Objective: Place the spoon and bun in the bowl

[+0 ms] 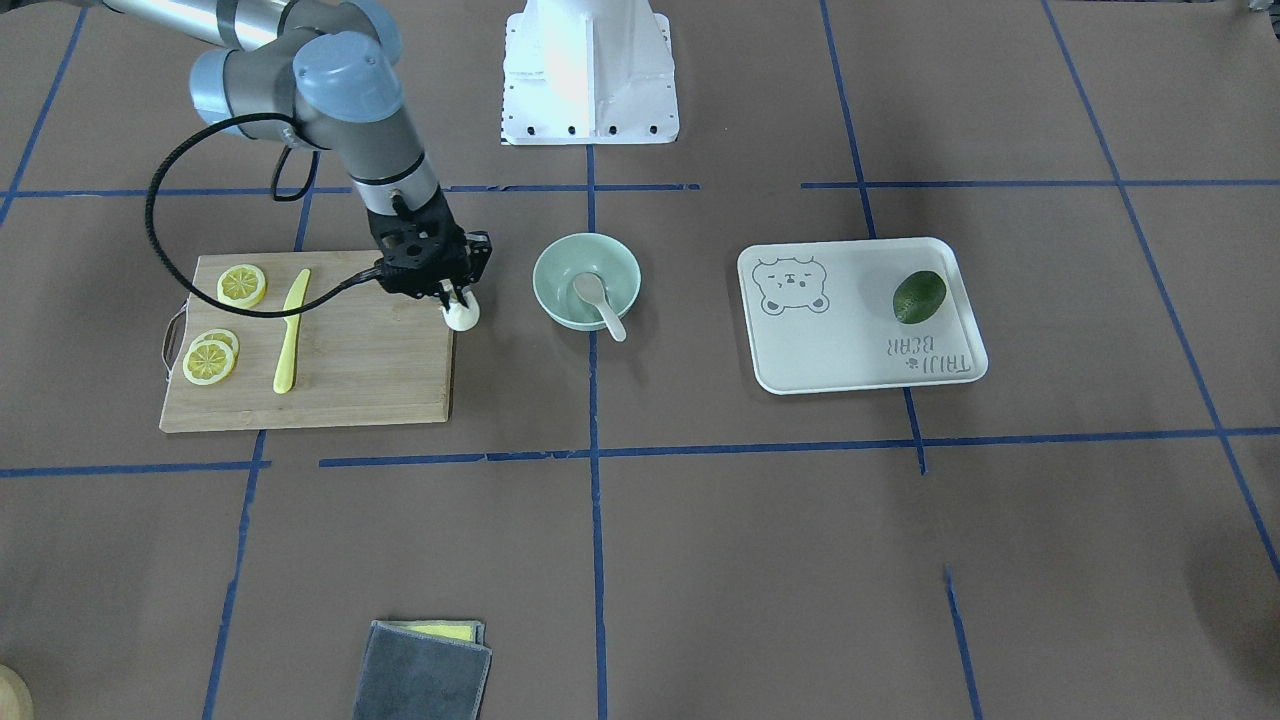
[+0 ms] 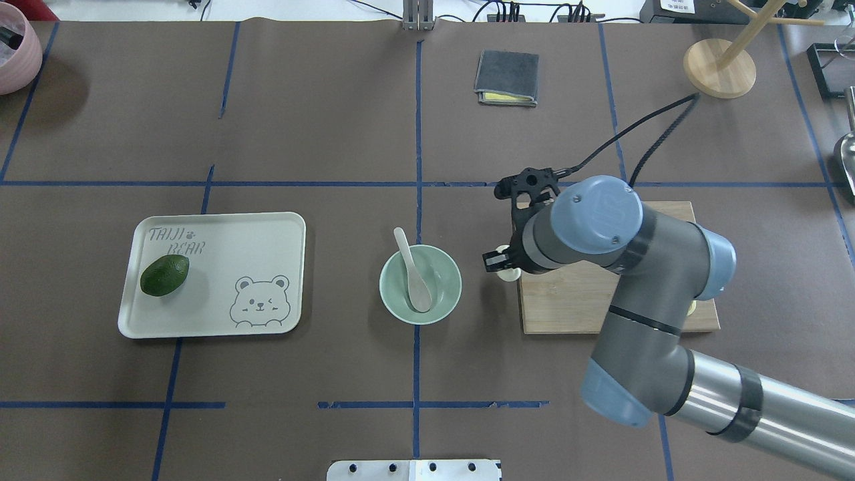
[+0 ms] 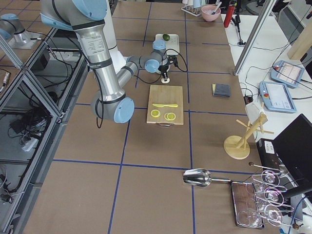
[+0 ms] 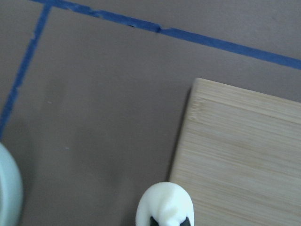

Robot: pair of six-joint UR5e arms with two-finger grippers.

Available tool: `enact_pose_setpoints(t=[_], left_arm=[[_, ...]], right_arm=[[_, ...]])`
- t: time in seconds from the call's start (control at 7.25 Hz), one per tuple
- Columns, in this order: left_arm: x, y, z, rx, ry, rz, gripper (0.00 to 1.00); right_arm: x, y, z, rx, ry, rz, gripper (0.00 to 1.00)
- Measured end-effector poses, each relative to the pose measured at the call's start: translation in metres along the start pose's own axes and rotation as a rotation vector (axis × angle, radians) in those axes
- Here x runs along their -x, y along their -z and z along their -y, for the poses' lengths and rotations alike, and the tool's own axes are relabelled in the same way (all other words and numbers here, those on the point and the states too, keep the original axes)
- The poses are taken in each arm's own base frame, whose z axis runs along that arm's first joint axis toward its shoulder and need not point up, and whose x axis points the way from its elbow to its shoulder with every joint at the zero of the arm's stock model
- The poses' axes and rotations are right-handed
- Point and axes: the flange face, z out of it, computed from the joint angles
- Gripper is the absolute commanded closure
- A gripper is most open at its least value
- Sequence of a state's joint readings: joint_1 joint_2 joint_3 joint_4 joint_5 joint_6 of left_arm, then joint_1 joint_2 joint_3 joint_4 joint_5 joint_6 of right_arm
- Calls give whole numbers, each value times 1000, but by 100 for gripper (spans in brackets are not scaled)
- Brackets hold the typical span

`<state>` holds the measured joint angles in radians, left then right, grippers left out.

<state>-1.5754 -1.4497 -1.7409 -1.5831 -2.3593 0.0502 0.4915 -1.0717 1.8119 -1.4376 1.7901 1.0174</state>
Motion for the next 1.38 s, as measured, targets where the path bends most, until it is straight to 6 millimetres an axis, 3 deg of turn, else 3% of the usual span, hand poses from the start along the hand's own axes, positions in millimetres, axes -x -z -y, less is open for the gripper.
enact_pose_setpoints(t=[0.14, 0.28, 0.41, 0.69, 0.97, 1.24, 1.38], left_arm=[[0, 0, 0, 0, 0, 0, 0], [0, 0, 0, 1, 1, 0, 0], [1, -1, 0, 2, 2, 0, 0], [2, -2, -1, 4, 4, 0, 0], [3, -3, -2, 6, 7, 0, 0], [4, -3, -2, 7, 9, 0, 0], [4, -4, -3, 8, 10, 0, 0]], right_arm=[[48, 12, 1, -2, -26, -1, 100], [84, 13, -5, -8, -36, -11, 100], [107, 11, -12, -12, -35, -18, 2], [129, 4, -17, -19, -29, -28, 0], [133, 1, -16, -35, -23, -40, 0], [125, 11, -6, -45, -23, -34, 0], [110, 22, 8, -41, -31, -26, 0]])
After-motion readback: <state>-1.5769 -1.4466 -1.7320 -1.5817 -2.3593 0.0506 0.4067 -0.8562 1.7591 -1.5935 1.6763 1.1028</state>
